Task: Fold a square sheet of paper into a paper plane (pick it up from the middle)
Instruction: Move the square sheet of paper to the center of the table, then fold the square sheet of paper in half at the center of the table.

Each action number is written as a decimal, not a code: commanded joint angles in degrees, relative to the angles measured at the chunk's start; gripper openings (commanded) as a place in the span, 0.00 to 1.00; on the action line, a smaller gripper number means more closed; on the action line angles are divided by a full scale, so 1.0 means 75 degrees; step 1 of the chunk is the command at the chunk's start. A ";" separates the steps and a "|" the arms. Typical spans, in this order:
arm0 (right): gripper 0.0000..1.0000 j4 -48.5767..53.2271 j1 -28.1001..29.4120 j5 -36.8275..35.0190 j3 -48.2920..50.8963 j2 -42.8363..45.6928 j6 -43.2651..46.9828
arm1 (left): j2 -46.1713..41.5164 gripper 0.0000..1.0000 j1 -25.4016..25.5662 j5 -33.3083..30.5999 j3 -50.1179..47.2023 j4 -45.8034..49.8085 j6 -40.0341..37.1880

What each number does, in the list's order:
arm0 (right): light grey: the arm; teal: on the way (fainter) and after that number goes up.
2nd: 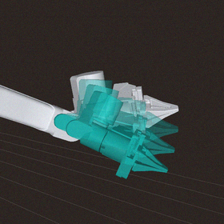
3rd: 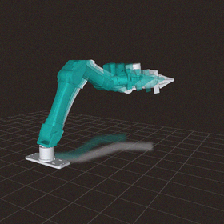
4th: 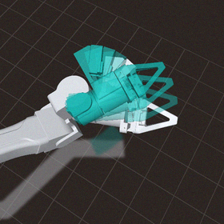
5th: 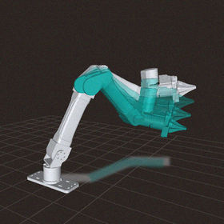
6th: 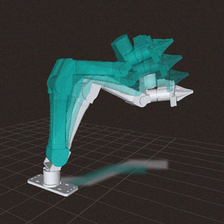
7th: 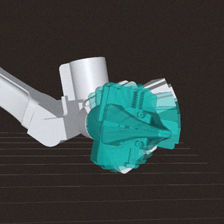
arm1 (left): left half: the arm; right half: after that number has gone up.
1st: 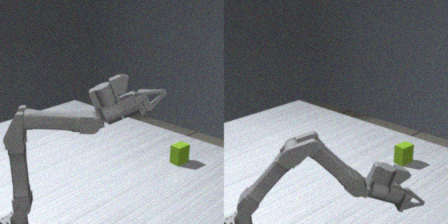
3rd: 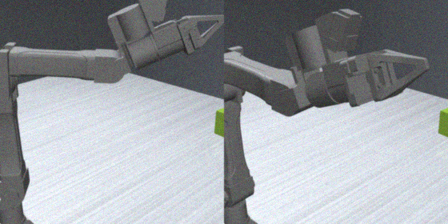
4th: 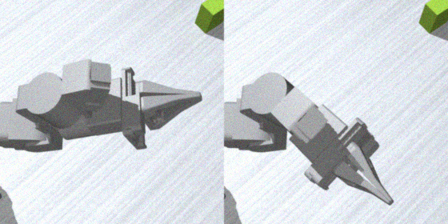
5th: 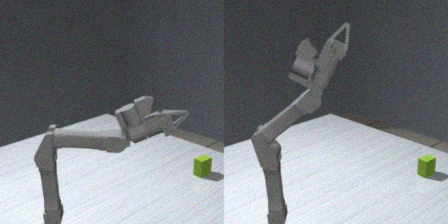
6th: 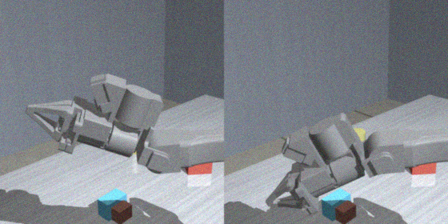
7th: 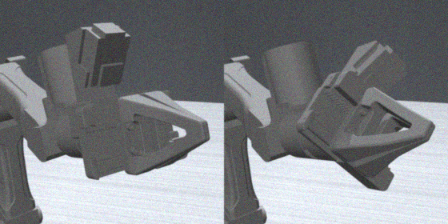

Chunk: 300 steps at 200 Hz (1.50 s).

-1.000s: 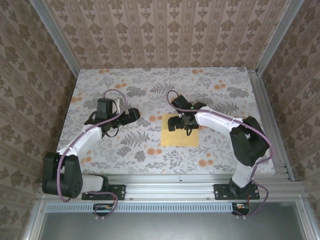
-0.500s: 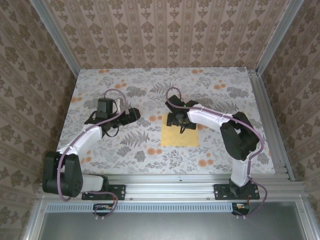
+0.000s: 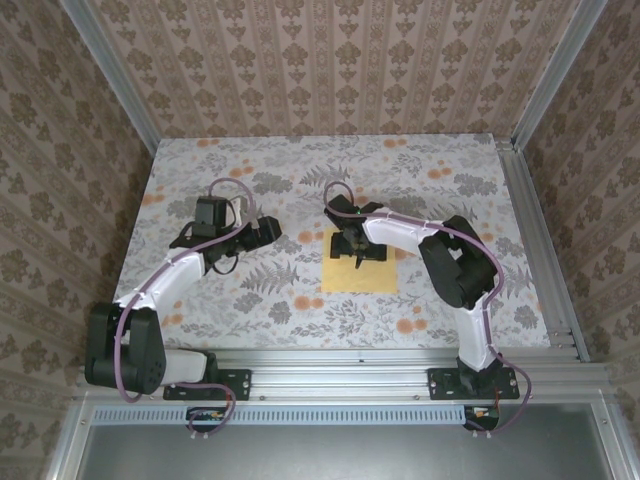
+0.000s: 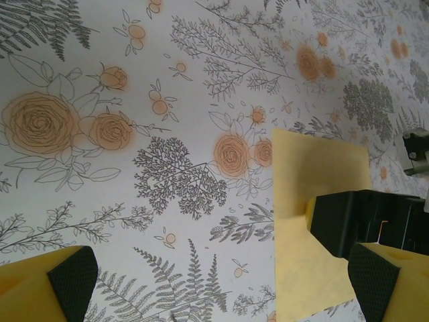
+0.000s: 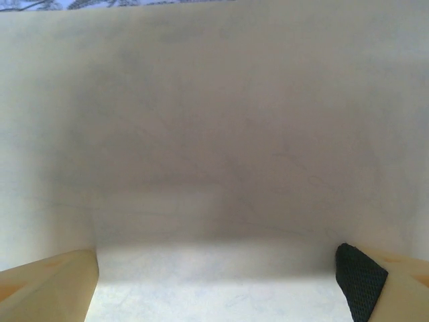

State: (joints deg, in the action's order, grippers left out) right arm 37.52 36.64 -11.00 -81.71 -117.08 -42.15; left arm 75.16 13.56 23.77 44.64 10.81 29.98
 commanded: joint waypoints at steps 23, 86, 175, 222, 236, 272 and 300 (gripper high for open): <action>0.95 0.0129 0.0054 0.0537 -0.0323 -0.0444 0.1085 | -0.0016 1.00 0.0096 -0.0040 0.0190 0.0163 -0.0131; 0.95 0.0264 0.0083 0.0483 -0.0509 -0.0522 0.1753 | -0.0009 1.00 0.0149 -0.0111 0.0187 0.0193 -0.0142; 0.95 0.0494 0.0118 -0.0066 -0.0453 0.0391 0.0587 | 0.0069 1.00 0.0242 -0.0142 0.0431 0.0416 -0.0182; 0.93 0.0332 0.0118 0.0178 -0.0066 0.0502 0.0569 | 0.0054 1.00 0.0460 -0.0238 0.0384 0.0381 -0.0061; 0.92 0.0308 0.0118 0.0277 -0.0052 0.0348 0.0573 | 0.0066 1.00 0.0555 -0.0272 0.0393 0.0367 -0.0019; 0.89 0.0238 0.0130 0.0272 0.0011 0.0114 0.0616 | 0.0069 1.00 0.0722 -0.0327 0.0330 0.0288 0.0091; 0.88 0.0234 0.0142 0.0173 -0.0049 -0.0043 0.0615 | 0.0063 1.00 0.0802 -0.0374 0.0284 0.0246 0.0155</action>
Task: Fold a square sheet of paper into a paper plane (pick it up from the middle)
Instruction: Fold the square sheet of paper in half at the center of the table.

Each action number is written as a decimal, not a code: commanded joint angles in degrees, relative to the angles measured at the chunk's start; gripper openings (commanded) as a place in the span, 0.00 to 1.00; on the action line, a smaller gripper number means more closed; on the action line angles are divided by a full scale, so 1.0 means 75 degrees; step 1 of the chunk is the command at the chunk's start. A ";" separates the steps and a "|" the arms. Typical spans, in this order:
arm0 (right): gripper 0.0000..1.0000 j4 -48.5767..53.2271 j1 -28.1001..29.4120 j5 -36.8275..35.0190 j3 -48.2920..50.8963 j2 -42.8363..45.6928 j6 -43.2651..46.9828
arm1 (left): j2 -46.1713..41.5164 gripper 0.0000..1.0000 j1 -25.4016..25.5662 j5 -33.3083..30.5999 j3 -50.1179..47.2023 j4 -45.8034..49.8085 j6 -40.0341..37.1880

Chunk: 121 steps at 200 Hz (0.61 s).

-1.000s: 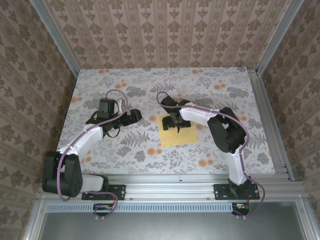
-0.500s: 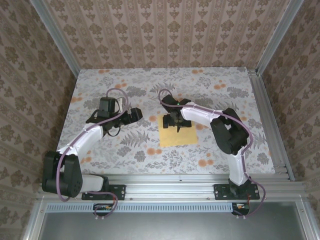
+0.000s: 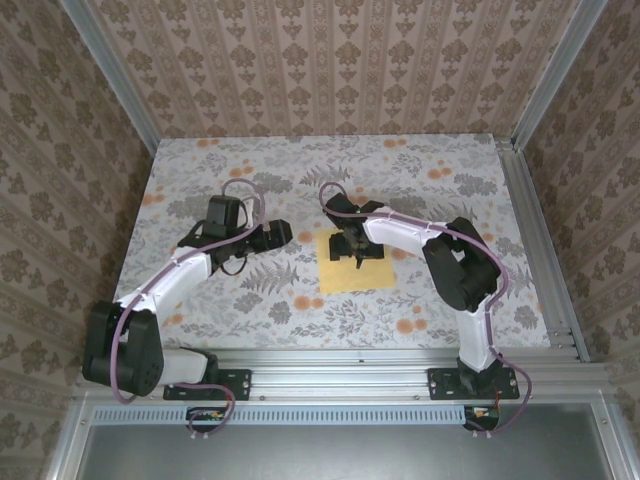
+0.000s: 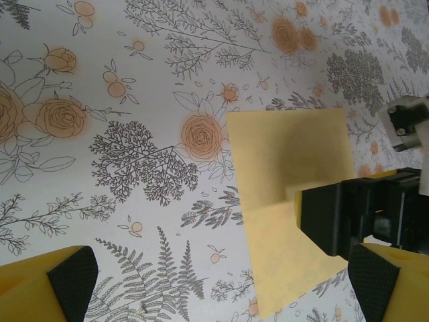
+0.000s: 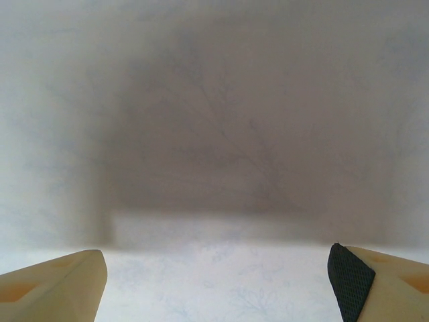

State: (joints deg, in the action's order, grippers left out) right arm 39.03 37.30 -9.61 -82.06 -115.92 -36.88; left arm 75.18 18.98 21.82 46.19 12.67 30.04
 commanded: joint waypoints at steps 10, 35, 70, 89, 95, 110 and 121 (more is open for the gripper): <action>0.88 0.0015 0.0054 -0.0020 -0.0021 -0.0248 -0.0118 | 0.0063 1.00 0.0094 -0.0124 0.0086 -0.0013 0.0154; 0.87 0.0029 0.0086 -0.0043 -0.0063 -0.0437 -0.0158 | 0.0066 1.00 0.0117 -0.0132 0.0095 -0.0013 0.0146; 0.84 0.0095 0.0136 -0.0278 -0.0066 -0.0653 -0.0174 | 0.0084 1.00 0.0117 -0.0161 0.0125 0.0098 0.0041; 0.82 0.0123 0.0136 -0.0398 -0.0074 -0.0729 -0.0148 | 0.0107 1.00 0.0112 -0.0167 0.0122 0.0105 0.0026; 0.81 0.0117 0.0143 -0.0394 -0.0074 -0.0757 -0.0157 | 0.0107 1.00 0.0116 -0.0163 0.0110 0.0096 0.0024; 0.77 0.0094 0.0151 -0.0371 -0.0094 -0.0804 -0.0145 | 0.0120 1.00 0.0117 -0.0162 0.0080 0.0090 0.0031; 0.76 0.0091 0.0159 -0.0371 -0.0115 -0.0810 -0.0137 | 0.0123 1.00 0.0116 -0.0168 0.0058 0.0078 0.0027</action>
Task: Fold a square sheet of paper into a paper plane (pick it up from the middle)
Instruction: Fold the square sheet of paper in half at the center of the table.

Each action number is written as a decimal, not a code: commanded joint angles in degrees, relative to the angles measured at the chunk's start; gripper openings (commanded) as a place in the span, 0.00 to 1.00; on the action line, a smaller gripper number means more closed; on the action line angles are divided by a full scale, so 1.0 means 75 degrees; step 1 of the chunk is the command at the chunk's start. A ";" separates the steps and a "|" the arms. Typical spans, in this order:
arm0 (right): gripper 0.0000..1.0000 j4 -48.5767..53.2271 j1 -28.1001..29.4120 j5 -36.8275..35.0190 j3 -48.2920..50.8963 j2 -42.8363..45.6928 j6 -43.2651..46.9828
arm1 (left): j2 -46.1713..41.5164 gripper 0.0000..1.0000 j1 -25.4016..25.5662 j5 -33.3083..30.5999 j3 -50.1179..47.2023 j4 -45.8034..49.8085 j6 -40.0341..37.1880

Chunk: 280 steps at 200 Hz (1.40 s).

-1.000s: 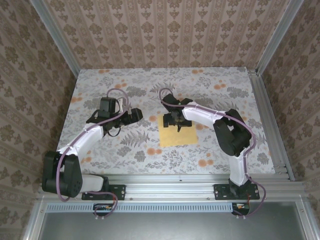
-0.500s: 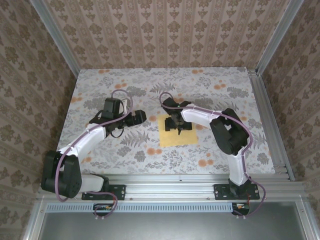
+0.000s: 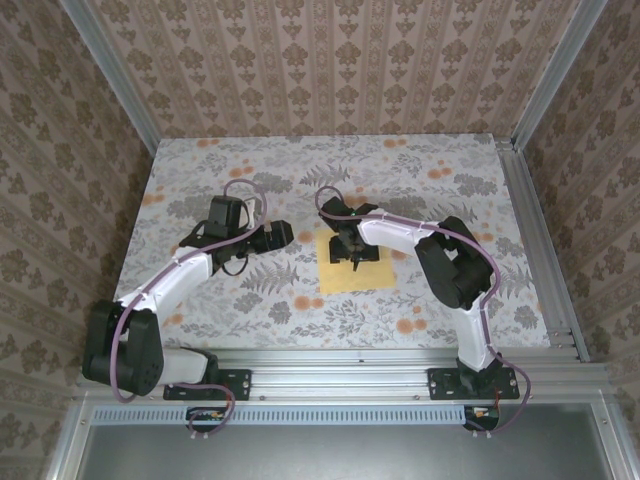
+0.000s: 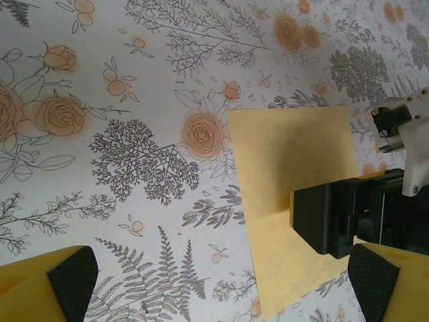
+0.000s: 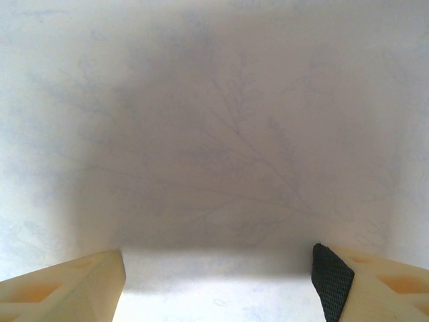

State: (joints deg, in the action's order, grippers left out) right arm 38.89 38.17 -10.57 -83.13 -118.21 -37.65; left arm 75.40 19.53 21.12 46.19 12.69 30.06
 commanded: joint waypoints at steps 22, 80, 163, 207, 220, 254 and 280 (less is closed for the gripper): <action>0.72 0.0099 0.0055 -0.0226 0.0001 -0.0470 -0.0019 | 0.0081 1.00 0.0045 -0.0074 0.0026 0.0075 0.0020; 0.62 -0.0007 0.0055 -0.0103 0.0053 -0.0292 -0.0008 | 0.0118 1.00 0.0045 -0.0074 0.0008 0.0064 -0.0035; 0.37 -0.0391 0.0055 -0.0161 0.0262 0.0473 -0.0025 | 0.0211 1.00 0.0042 -0.0026 0.0074 0.0076 -0.0106; 0.30 -0.0382 0.0066 -0.0173 0.0159 0.0928 0.0075 | 0.0144 1.00 0.0044 -0.0027 0.0118 0.0188 -0.0158; 0.24 -0.0419 0.0066 0.0007 0.0134 0.1091 0.0104 | 0.0084 1.00 0.0030 -0.0047 0.0196 0.0273 -0.0194; 0.21 -0.0774 0.0066 0.0985 0.0072 0.1565 -0.0075 | -0.0397 1.00 -0.0223 -0.0168 0.0414 0.0721 -0.0264; 0.19 -0.1538 -0.0081 0.2241 0.0113 0.1948 -0.0473 | -0.1104 1.00 -0.0657 -0.0075 0.0525 0.1127 -0.0294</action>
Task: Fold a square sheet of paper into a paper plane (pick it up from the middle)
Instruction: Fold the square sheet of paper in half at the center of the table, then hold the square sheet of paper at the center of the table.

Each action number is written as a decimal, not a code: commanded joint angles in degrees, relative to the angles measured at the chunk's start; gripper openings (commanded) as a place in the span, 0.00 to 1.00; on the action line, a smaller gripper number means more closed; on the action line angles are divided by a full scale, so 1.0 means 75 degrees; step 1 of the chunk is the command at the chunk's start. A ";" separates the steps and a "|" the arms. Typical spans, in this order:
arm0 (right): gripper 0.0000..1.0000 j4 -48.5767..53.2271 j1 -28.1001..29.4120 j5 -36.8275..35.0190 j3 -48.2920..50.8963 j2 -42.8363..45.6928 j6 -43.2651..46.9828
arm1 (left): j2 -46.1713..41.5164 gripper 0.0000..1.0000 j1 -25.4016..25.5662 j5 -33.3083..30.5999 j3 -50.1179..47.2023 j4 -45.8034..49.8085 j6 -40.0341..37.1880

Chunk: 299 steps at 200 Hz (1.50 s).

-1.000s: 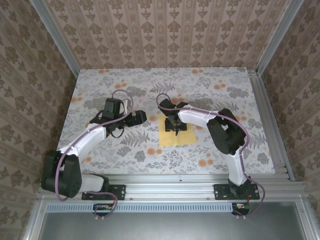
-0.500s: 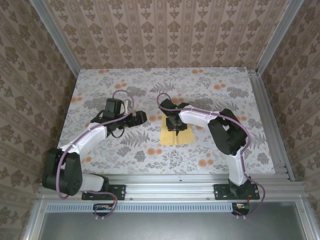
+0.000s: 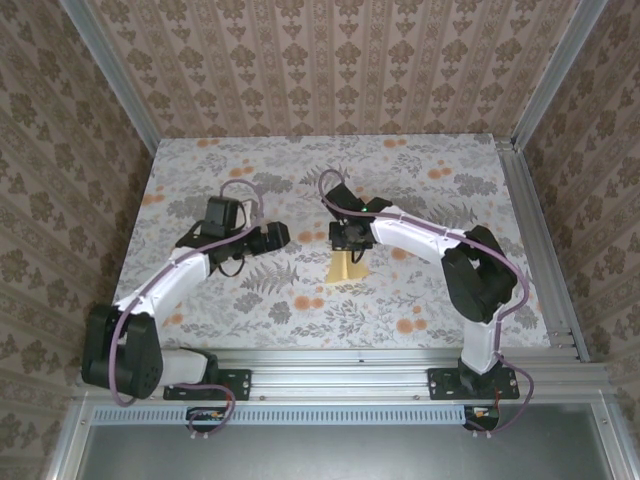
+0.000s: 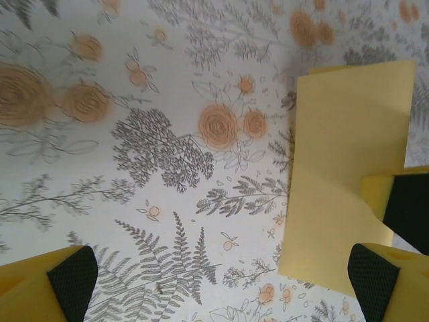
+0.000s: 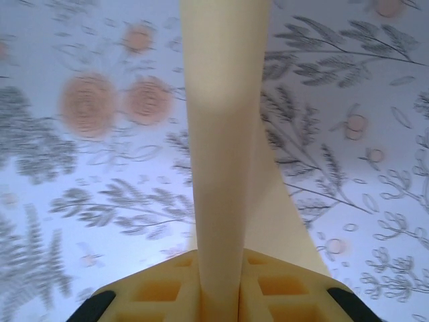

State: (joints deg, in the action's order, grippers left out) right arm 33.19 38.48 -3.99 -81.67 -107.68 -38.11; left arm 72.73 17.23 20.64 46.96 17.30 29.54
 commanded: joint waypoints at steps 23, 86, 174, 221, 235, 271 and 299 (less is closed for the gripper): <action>0.19 -0.1962 -0.0396 0.2804 0.0308 0.0771 -0.1137 | -0.1264 1.00 -0.0602 0.0192 0.0533 0.0765 -0.0192; 0.19 -0.3977 -0.0931 0.4623 0.1461 0.0227 -0.1852 | -0.1219 0.98 -0.0388 0.0740 0.0400 0.0382 0.0242; 0.20 -0.4062 -0.1447 0.4970 0.2594 -0.0274 -0.0993 | 0.0377 0.88 0.1121 0.0414 0.0012 -0.0981 0.1025; 0.21 -0.3915 -0.1590 0.5030 0.2791 -0.0398 -0.0685 | 0.1250 0.69 0.2085 -0.0134 -0.0050 -0.1619 0.1429; 0.21 -0.3944 -0.1591 0.5041 0.2847 -0.0438 -0.0690 | 0.1507 0.62 0.2379 -0.0357 0.0024 -0.1670 0.1403; 0.23 -0.4107 -0.1624 0.4950 0.2892 -0.0444 -0.0827 | 0.2181 0.46 0.2803 -0.0542 0.0089 -0.1936 0.1485; 0.25 -0.4213 -0.1650 0.4945 0.2984 -0.0409 -0.0939 | 0.2490 0.43 0.2879 -0.0625 0.0055 -0.2005 0.1487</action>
State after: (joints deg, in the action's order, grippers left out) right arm 2.92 26.50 32.21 -60.25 -110.43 -44.77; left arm 90.13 38.44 17.80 47.22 4.21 39.94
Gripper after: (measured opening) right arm 0.246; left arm 0.445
